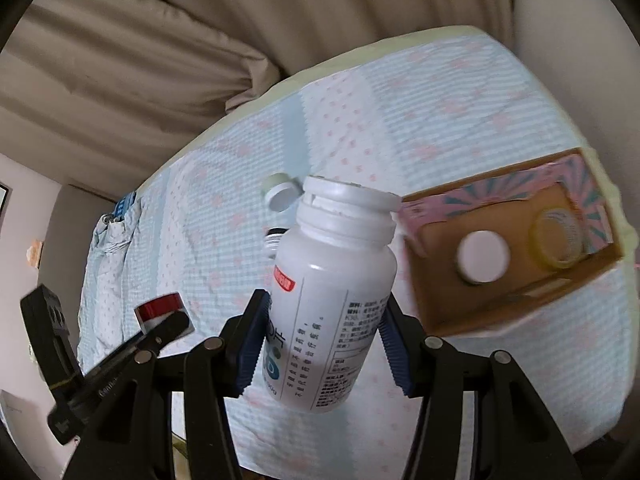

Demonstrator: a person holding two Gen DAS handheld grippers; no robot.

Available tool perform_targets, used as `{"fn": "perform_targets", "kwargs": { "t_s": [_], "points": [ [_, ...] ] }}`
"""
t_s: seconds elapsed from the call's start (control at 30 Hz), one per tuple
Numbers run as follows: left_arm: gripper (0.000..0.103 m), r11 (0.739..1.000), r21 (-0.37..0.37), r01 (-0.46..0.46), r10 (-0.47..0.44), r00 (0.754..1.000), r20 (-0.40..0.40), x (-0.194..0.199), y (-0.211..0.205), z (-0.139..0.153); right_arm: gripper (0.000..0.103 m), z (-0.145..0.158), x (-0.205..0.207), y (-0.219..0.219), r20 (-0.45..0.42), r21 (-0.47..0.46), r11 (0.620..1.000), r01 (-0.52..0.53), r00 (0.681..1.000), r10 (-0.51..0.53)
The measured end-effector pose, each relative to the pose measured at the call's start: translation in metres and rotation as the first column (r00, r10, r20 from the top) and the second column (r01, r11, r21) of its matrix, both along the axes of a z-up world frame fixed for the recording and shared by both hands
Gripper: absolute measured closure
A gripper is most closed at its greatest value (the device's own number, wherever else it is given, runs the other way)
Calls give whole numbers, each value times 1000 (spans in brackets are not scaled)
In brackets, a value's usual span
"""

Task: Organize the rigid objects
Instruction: 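Lower the silver jar and pill bottle into the cardboard box and release both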

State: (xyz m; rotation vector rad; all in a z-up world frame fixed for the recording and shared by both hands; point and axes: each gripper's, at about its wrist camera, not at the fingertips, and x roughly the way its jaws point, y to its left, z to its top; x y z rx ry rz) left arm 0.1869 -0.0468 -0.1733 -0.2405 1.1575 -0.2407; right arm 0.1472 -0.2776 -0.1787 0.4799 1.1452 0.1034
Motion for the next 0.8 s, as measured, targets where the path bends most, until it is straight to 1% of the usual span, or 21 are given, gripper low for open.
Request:
{"fn": "perform_targets", "kwargs": {
  "t_s": [0.07, 0.17, 0.3, 0.4, 0.5, 0.6, 0.8],
  "points": [
    [52, 1000, -1, 21, -21, 1000, 13, -5, -30, 7, 53, 5, -8, -21, 1, -3, 1000, 4, 1000, -4],
    [52, 999, -15, 39, -39, 999, 10, -11, -72, 11, 54, 10, -18, -58, 8, -22, 1000, -2, 1000, 2],
    [52, 998, -22, 62, -62, 998, -5, -16, -125, 8, 54, 11, -29, -117, 7, -34, 999, 18, 1000, -18],
    [52, 997, -35, 71, -72, 997, -26, -18, -161, 0, 54, 7, -34, -156, -4, -38, 999, 36, 999, -36],
    [52, 996, -26, 83, -84, 995, -50, -15, -192, -13, 54, -1, -30, -190, -28, -59, 998, 28, 999, -30],
    [52, 996, -11, 91, -92, 993, -76, -10, -216, -27, 54, -18, -22, -222, -55, -78, 997, 15, 998, -19],
    [52, 992, 12, 128, -126, 984, -123, 12, -257, -57, 54, -56, -5, -264, -124, -89, 996, 8, 992, -19]
  ]
}}
